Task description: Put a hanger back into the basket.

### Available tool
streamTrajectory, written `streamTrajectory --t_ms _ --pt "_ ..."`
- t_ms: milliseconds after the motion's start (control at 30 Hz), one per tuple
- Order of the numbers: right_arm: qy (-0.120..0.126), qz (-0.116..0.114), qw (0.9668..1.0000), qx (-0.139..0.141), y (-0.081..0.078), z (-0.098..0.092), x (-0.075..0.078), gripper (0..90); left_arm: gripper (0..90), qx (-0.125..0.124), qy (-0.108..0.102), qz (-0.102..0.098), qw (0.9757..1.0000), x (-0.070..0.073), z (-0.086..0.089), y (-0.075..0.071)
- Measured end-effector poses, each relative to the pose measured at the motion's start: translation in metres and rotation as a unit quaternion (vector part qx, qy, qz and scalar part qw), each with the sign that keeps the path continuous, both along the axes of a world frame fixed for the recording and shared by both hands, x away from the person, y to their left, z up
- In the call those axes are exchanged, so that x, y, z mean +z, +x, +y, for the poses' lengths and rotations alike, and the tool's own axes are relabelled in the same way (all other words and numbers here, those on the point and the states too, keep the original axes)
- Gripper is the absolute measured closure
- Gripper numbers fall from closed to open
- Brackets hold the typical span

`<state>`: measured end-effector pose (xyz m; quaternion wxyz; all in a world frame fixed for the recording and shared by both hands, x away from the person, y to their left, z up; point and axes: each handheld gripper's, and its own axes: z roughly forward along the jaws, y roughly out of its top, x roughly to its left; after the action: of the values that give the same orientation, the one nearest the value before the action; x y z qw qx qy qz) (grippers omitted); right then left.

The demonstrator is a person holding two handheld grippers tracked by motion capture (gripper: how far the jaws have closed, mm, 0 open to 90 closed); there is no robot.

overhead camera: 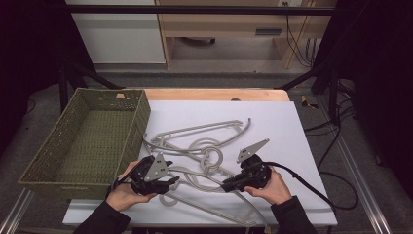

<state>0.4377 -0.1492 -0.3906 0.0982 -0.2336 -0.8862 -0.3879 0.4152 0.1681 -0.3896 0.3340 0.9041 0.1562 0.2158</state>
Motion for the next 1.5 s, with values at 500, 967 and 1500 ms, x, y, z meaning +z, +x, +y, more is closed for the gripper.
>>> streamTrajectory --t_ms 500,967,1500 --pt "-0.009 0.008 0.9997 0.02 -0.001 0.003 -0.003 80.6 70.1 -0.015 0.044 -0.014 0.9988 -0.007 -0.009 -0.005" --pt "0.002 -0.033 0.9992 -0.023 0.001 -0.006 -0.002 73.2 78.5 -0.035 0.061 -0.001 0.9975 -0.008 -0.011 -0.018" --pt "0.057 -0.116 0.9852 -0.112 -0.004 -0.025 0.01 40.9 81.6 0.018 -0.001 0.015 0.9997 -0.001 -0.008 -0.024"
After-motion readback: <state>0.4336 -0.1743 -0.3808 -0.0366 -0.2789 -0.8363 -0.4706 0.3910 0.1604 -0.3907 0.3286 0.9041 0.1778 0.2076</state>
